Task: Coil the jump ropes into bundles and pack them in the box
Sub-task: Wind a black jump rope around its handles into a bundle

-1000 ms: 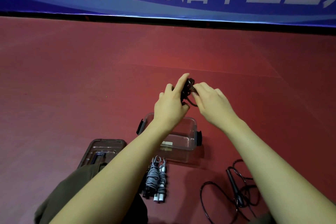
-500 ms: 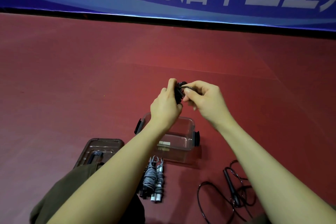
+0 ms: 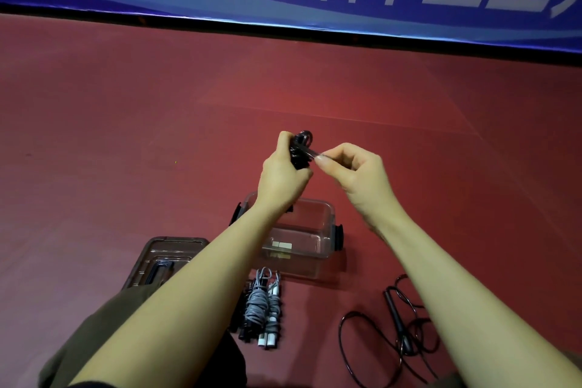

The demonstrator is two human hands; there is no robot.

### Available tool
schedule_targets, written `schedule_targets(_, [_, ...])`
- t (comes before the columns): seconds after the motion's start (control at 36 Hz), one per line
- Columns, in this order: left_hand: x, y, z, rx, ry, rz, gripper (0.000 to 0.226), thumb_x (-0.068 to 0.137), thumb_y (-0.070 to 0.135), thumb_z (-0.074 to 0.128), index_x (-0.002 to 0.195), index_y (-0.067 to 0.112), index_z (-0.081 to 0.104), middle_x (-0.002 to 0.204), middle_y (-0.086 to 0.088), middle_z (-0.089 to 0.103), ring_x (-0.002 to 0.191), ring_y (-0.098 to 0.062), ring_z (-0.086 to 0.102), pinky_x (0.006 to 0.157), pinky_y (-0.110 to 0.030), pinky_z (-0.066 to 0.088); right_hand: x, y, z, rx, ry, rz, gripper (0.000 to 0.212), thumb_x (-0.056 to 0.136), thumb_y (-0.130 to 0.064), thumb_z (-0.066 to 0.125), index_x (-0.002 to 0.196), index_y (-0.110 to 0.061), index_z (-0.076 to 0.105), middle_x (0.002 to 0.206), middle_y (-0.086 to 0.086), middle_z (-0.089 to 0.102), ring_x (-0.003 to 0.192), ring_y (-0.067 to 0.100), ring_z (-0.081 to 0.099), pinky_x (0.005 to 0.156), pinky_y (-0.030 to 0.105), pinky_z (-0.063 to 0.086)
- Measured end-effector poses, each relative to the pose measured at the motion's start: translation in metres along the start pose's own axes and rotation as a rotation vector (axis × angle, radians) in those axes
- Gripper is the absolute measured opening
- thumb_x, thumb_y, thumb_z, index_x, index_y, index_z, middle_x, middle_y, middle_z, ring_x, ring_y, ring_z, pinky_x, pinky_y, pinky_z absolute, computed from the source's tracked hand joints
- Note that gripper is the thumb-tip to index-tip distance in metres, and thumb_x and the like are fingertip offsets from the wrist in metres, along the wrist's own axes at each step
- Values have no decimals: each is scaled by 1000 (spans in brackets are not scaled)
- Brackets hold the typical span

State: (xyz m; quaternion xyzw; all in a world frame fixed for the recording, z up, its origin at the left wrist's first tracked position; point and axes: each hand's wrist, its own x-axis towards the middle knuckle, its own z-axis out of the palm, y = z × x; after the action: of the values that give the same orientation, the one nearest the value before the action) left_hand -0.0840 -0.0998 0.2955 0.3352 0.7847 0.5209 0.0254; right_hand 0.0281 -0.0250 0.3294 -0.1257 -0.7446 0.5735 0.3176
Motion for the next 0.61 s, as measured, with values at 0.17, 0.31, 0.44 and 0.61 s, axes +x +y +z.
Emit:
schedule_targets(0.17, [-3,13,0,-165,-104,-1,46,77,4,62,109,25,36,77,2,59,58,-13,54,51,-22,46,11,14,-10,265,265,199,19,89,7,53,83,-9,61,65,4,49,50,10,42,44,23,34])
schedule_targets(0.31, [-10,19,7,-344,-229,-43,47,79,2,62,112,22,35,82,-5,55,61,-18,53,56,-34,49,13,19,-5,254,355,202,25,90,3,53,83,-16,67,69,-4,56,51,8,42,43,18,34])
schedule_targets(0.44, [-15,25,12,-331,-258,-53,48,76,19,68,108,37,37,112,-7,37,95,-28,56,79,-41,55,17,32,-8,124,409,227,21,91,-15,60,85,-32,72,105,2,63,81,8,53,74,22,42])
schedule_targets(0.61, [-14,26,9,-504,-227,-117,63,81,8,73,124,13,28,100,-3,56,75,-8,61,66,-25,56,16,28,-11,259,200,295,26,95,-11,50,80,-20,70,67,-12,69,64,1,57,66,19,43])
